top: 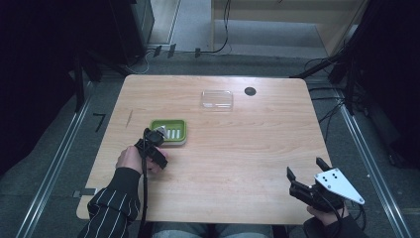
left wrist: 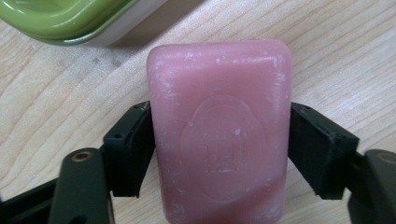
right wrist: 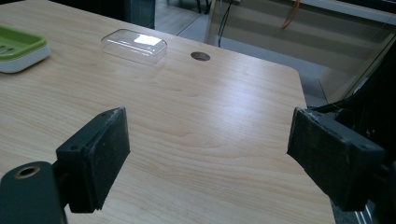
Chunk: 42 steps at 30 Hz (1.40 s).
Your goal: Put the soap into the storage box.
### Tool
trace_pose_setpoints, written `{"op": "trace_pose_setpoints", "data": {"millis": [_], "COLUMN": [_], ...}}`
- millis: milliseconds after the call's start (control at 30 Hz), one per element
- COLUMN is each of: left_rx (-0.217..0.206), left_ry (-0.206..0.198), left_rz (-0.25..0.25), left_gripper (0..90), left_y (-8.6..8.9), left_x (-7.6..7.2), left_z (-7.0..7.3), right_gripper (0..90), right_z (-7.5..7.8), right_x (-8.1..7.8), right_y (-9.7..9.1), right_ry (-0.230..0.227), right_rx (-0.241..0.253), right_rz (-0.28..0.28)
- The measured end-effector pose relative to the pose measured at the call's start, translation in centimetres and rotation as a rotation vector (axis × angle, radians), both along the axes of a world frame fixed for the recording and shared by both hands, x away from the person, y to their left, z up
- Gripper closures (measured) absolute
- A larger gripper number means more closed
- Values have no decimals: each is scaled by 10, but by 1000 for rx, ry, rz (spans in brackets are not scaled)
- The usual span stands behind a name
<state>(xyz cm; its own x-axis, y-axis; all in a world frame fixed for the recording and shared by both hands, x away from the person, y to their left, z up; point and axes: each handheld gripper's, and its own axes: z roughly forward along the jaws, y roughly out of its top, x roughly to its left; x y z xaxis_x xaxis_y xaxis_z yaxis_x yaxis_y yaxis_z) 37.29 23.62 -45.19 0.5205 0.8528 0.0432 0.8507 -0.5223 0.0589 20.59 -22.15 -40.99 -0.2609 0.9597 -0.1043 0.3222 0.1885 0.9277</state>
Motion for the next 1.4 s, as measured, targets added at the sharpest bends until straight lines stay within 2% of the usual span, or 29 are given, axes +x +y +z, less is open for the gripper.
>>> {"op": "trace_pose_setpoints", "data": {"millis": [167, 200, 667, 1000, 1400], "left_rx": [0, 0, -9, 15, 27], "left_ry": [-7, -11, -12, -1, 9], "left_rz": [-13, -12, -45, -69, -137], "left_gripper": [344, 378, 388, 388, 388], "left_y": [-1, -1, 0, 4, 3], "left_x": [-1, -2, -3, -4, -9], "left_z": [1, 2, 2, 4, 8], "right_gripper": [137, 137, 137, 137, 137], "right_z": [0, 0, 0, 0, 0], "right_x": [0, 0, 0, 0, 0], "right_y": [0, 0, 0, 0, 0], "right_ry": [-1, 0, -1, -1, 2], "right_rx": [0, 0, -1, 1, 4], "right_rz": [1, 1, -1, -1, 0]}}
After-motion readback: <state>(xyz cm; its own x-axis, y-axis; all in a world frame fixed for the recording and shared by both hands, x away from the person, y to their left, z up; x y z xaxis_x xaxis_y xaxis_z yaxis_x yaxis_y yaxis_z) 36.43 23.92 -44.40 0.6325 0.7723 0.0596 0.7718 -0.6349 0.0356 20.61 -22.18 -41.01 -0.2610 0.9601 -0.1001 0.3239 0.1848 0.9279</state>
